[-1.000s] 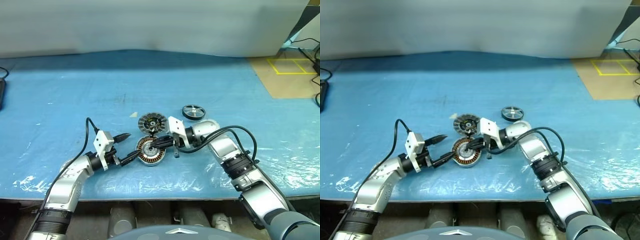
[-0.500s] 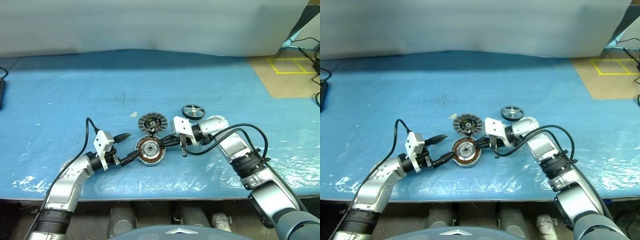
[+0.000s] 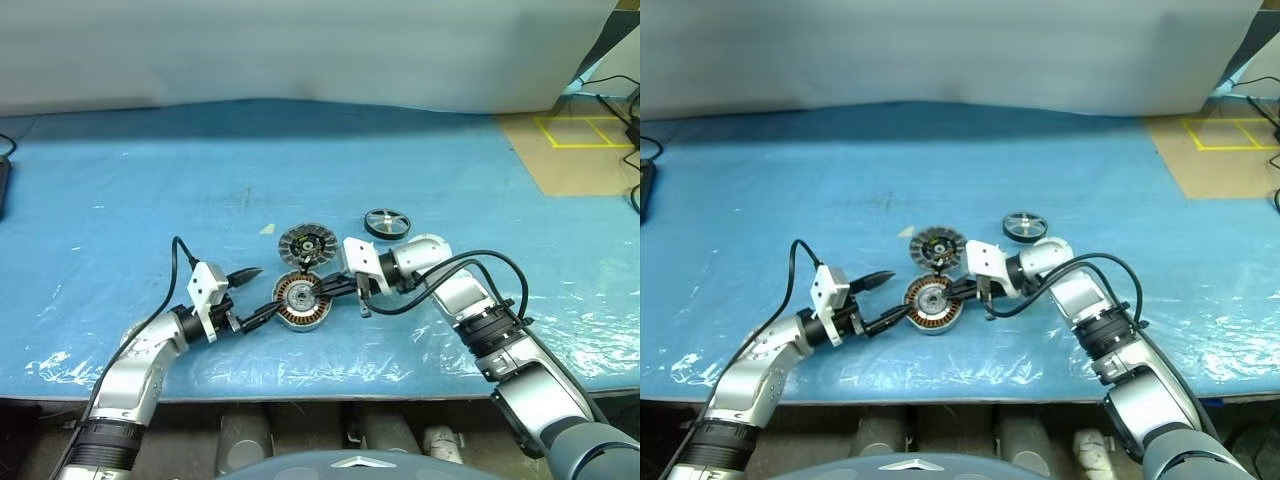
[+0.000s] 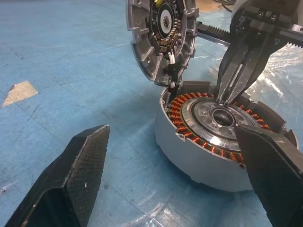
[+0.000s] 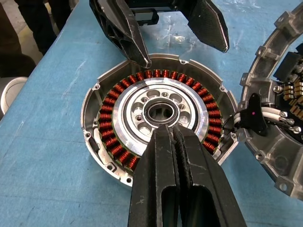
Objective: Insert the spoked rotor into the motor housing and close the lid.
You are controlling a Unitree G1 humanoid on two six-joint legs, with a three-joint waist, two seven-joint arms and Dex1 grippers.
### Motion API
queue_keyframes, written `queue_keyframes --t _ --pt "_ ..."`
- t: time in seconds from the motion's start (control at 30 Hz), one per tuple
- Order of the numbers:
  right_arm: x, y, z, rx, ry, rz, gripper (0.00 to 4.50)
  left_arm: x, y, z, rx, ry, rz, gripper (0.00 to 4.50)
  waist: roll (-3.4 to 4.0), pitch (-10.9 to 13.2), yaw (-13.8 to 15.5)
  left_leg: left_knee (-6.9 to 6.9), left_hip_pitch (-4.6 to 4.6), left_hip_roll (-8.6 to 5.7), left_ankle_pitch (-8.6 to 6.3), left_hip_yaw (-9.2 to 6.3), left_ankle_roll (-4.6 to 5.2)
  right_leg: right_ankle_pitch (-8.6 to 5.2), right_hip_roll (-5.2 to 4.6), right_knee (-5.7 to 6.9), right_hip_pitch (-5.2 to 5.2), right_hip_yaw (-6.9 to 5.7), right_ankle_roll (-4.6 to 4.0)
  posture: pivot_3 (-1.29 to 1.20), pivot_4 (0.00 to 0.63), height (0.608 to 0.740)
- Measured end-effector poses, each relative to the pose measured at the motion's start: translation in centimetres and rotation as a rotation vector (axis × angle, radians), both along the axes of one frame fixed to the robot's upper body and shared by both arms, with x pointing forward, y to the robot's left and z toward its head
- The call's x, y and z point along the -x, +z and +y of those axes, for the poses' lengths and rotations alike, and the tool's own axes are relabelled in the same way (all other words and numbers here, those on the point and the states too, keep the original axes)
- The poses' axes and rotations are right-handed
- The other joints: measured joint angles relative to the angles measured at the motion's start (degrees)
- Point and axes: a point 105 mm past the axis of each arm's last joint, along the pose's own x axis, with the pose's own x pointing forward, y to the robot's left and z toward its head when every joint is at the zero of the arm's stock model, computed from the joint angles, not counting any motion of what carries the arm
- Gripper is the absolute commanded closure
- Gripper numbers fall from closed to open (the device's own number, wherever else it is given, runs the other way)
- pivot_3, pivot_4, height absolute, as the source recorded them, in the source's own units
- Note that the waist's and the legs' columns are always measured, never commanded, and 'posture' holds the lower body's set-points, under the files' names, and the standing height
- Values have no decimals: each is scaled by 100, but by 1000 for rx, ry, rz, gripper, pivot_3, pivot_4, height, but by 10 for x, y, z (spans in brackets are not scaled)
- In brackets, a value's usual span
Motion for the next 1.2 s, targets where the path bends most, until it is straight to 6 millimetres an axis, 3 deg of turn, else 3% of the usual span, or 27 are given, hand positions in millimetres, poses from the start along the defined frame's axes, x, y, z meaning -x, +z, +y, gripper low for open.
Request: queue_keyframes --t 1.2 --pt "-3 7 13 -17 29 -9 4430 2 -1 -1 3 -1 -2 66 0 0 -4 12 2 2 0 0 0 0 1 21 -3 2 -1 0 150 740"
